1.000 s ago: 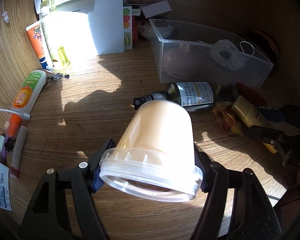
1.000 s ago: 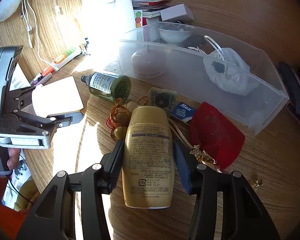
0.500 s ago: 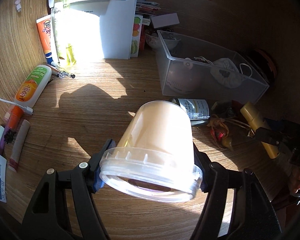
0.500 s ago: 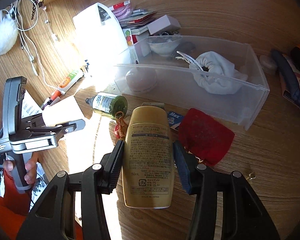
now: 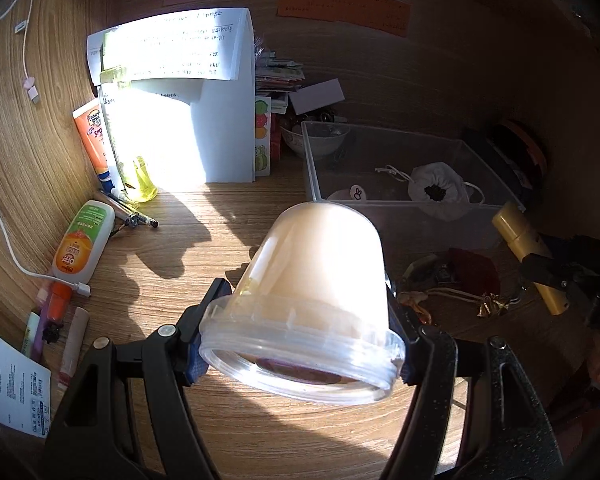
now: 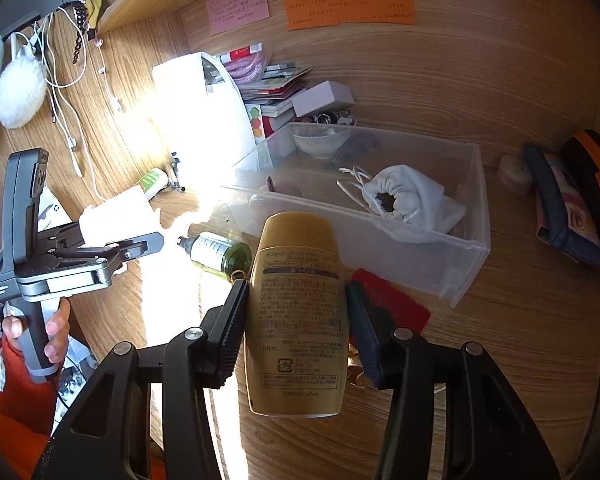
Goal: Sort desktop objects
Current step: 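Carry the cream tub with the left gripper toward the clear box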
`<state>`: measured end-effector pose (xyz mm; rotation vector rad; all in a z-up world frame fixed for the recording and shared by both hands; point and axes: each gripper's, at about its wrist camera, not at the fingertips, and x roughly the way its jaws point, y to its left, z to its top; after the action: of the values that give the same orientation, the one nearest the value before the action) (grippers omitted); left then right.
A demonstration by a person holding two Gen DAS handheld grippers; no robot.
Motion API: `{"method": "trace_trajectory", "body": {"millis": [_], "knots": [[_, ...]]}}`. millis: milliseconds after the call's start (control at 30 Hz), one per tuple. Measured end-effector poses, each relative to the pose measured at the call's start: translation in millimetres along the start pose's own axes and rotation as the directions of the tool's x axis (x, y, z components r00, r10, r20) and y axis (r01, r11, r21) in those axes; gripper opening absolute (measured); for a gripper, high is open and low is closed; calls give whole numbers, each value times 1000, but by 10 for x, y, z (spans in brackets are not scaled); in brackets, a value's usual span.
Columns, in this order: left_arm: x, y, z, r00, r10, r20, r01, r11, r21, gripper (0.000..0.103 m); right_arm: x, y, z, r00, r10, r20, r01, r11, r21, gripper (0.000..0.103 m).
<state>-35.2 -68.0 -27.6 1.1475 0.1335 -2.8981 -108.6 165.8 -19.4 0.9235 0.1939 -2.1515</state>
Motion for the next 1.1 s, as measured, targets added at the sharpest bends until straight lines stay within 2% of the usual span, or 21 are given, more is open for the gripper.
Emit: {"method": "trace_trajectory", "body": {"millis": [300, 533, 600, 633, 667, 733, 833, 900, 1000, 1100], "knots": [[-15, -187, 325, 999, -17, 33, 14, 998, 68, 69, -154, -97, 177, 998, -36, 48, 36, 999, -6, 46], [43, -345, 639, 997, -57, 45, 52, 993, 108, 69, -262, -239, 315, 994, -59, 93, 60, 998, -6, 45], [92, -406, 726, 997, -66, 43, 60, 991, 121, 69, -259, -292, 358, 993, -67, 98, 68, 998, -8, 41], [123, -434, 769, 996, -75, 39, 70, 989, 127, 69, -248, -317, 378, 993, -68, 96, 69, 998, -6, 37], [160, -461, 808, 996, -87, 34, 81, 988, 131, 69, -233, -345, 395, 993, -65, 94, 66, 998, -3, 27], [268, -509, 878, 994, -104, 18, 100, 985, 138, 69, -183, -421, 447, 995, -60, 83, 60, 998, 3, 21], [444, -563, 924, 996, -94, -8, 94, 986, 137, 69, 11, -536, 487, 995, -87, 47, 87, 996, 6, 20], [515, -570, 915, 995, -101, -20, 103, 986, 132, 69, 172, -608, 478, 998, -57, -2, 57, 998, 23, 12], [577, -570, 902, 994, -101, -29, 104, 985, 138, 69, 277, -651, 408, 997, -67, -29, 68, 998, 16, 12], [638, -572, 895, 994, -104, -41, 109, 985, 136, 69, 240, -677, 338, 996, -83, -19, 83, 997, 5, 12]]}}
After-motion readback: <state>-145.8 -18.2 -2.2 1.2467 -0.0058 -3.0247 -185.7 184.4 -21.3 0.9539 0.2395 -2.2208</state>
